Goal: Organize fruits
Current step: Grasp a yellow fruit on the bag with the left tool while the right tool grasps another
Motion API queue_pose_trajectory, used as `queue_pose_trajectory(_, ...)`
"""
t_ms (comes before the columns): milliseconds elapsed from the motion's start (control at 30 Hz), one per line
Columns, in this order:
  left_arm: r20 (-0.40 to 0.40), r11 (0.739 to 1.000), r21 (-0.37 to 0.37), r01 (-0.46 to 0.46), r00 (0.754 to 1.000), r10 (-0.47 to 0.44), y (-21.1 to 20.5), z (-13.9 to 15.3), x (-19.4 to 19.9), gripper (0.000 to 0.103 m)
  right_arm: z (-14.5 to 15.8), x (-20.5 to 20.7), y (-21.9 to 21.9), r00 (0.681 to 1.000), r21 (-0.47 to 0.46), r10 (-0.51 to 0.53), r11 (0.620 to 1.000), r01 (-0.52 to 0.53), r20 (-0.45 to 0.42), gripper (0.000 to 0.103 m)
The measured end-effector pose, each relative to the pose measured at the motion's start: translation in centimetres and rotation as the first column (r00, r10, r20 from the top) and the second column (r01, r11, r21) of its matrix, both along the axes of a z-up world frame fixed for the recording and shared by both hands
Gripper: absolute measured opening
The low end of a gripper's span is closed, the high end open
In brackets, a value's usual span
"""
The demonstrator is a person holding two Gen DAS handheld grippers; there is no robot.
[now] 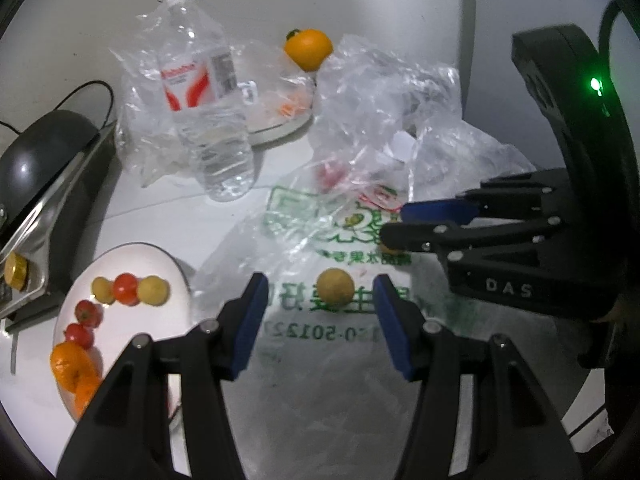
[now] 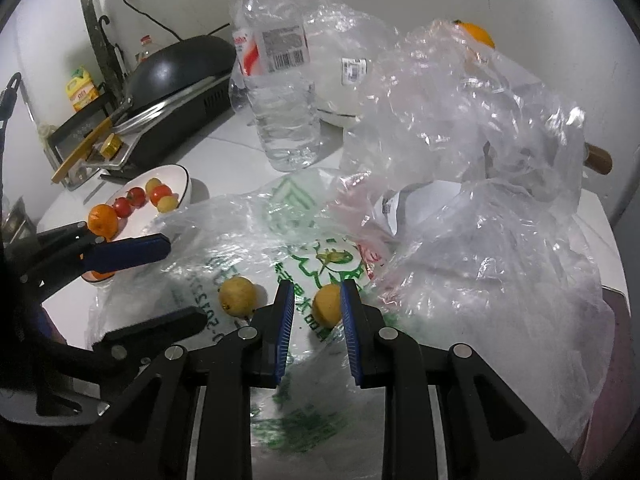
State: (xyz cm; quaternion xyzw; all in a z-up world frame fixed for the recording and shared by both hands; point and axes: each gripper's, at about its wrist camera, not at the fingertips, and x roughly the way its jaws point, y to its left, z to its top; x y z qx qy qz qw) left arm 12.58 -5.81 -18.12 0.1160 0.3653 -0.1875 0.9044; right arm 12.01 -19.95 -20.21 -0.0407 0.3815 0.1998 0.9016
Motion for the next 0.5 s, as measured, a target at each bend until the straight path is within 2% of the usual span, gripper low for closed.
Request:
queue_pose_trajectory(233,-0.061,1.0,-0.006,-0.011,0.998,0.01,-0.5,-1.6,1.7,0.055,-0.9,1.3,-0.4,1.0,-0.003,0.006,1.0,-0.006,-0.026,0.026)
queue_pose_trajectory(433,-0.092,1.0,0.019,-0.001,0.996,0.003,-1.1,-2.5,2.8,0.04,-1.2,1.3,-0.2,0.999,-0.007,0.036,0.999,-0.036,-0.026,0.026)
queue_pose_trajectory(500,-0.108,1.0,0.012,0.008,0.994,-0.007,-1.2,-2.8,3.2,0.027,-1.4,1.3,-0.1,0.999,-0.014,0.034,0.999,-0.034,-0.031,0.026)
